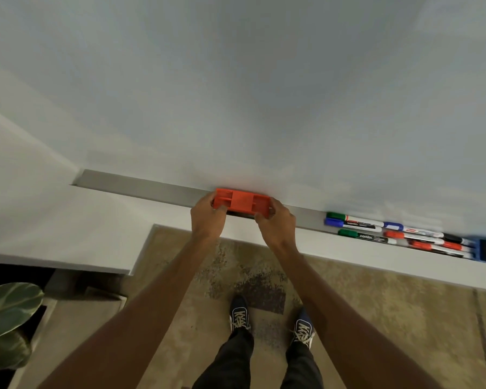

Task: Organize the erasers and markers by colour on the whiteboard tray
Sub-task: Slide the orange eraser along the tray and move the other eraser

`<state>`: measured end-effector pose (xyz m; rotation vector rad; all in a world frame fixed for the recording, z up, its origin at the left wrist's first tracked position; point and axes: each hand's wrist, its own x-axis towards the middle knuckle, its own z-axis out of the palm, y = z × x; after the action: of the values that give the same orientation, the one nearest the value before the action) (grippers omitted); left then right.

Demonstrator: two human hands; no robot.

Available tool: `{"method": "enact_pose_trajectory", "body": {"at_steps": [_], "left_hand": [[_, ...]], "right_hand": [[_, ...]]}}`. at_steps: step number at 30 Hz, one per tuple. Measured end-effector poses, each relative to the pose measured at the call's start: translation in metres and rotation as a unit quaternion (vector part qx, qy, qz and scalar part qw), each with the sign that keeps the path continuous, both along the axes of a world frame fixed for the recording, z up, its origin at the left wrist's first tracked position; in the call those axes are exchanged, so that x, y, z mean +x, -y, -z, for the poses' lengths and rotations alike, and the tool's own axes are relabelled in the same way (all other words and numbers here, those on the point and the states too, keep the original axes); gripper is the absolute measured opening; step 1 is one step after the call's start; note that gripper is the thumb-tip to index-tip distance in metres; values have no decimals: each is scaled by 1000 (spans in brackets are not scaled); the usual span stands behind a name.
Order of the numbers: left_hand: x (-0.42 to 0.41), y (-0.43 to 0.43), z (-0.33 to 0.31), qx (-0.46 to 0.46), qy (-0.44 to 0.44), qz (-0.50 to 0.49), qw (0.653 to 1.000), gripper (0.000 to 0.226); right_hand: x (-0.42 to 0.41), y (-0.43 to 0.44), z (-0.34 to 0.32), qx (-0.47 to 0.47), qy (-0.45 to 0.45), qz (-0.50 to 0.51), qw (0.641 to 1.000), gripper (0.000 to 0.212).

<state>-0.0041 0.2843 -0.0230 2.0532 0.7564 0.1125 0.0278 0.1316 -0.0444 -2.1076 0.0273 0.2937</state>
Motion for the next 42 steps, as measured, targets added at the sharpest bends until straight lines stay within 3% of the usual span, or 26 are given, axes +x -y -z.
{"method": "enact_pose_trajectory", "body": {"at_steps": [12, 19, 24, 29, 36, 42], "left_hand": [[3, -16, 7, -34, -29, 49, 998, 37], [-3, -14, 4, -36, -25, 72, 996, 44], [-10, 1, 4, 11, -14, 98, 995, 46], [-14, 38, -6, 28, 31, 113, 993, 46], [-5, 120, -22, -34, 65, 119, 990, 62], [5, 203, -23, -54, 65, 128, 988, 67]], "right_hand": [[3, -13, 7, -34, -43, -8, 998, 27], [1, -5, 8, -31, -18, -3, 999, 25], [2, 15, 5, -76, 12, 15, 997, 51], [3, 52, -2, -53, 68, 32, 996, 47], [3, 134, -13, -37, 109, 73, 991, 52], [2, 226, -21, -91, 155, 92, 979, 55]]}}
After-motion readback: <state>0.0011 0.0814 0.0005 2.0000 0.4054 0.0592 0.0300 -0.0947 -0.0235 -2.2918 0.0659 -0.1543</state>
